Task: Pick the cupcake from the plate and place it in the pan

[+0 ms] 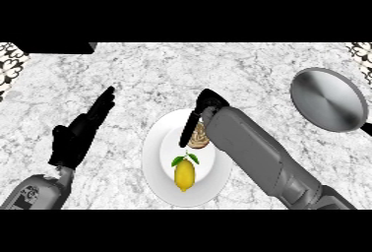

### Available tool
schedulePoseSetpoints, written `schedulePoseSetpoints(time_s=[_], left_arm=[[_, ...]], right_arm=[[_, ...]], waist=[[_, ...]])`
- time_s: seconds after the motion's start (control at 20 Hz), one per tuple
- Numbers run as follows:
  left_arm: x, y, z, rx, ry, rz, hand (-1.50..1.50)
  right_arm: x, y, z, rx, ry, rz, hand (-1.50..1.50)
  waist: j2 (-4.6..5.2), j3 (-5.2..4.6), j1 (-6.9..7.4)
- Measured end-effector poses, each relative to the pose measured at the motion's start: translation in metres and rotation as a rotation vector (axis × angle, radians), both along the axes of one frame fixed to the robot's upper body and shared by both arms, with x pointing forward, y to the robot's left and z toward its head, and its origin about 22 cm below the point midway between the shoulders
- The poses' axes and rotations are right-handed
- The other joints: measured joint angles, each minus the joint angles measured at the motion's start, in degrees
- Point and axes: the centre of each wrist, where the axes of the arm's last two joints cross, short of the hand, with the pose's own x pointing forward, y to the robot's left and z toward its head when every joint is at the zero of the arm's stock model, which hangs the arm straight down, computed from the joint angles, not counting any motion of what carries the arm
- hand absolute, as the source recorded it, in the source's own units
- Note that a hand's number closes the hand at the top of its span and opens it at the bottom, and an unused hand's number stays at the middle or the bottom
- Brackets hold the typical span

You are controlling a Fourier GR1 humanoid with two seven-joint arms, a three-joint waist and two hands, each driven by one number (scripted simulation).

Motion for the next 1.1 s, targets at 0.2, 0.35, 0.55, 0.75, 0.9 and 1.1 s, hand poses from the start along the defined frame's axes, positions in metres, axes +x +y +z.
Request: schedulePoseSetpoints(time_s=[0.2,0.35,0.55,0.75,0.9,1.1], left_arm=[[0.000,-0.002,0.005,0.005,0.003,0.008,0.00],[-0.002,0.007,0.005,0.007,0.005,0.012,0.00],[-0.004,0.007,0.004,0.006,0.004,0.011,0.00],[-0.006,0.006,-0.002,0.007,0.007,0.013,0.00],[-0.004,0.006,-0.001,0.006,0.007,0.011,0.00],[-0.003,0.000,0.000,0.003,-0.003,0.006,0.00]], right_arm=[[0.000,0.006,-0.009,-0.038,0.030,0.017,-1.50],[-0.002,0.007,-0.016,-0.051,0.045,0.025,-1.50],[-0.003,0.005,-0.027,-0.080,0.060,0.028,-1.50],[-0.007,0.005,-0.035,-0.092,0.063,0.026,-1.50],[-0.007,0.004,-0.040,-0.102,0.068,0.028,-1.50],[-0.008,0.001,-0.045,-0.095,0.080,0.047,1.50]], waist=[[-0.10,0.02,-0.38],[-0.12,0.03,-0.50],[-0.12,0.02,-0.60],[-0.10,0.03,-0.66],[-0.04,0.04,-0.53],[-0.42,-0.14,-0.33]])
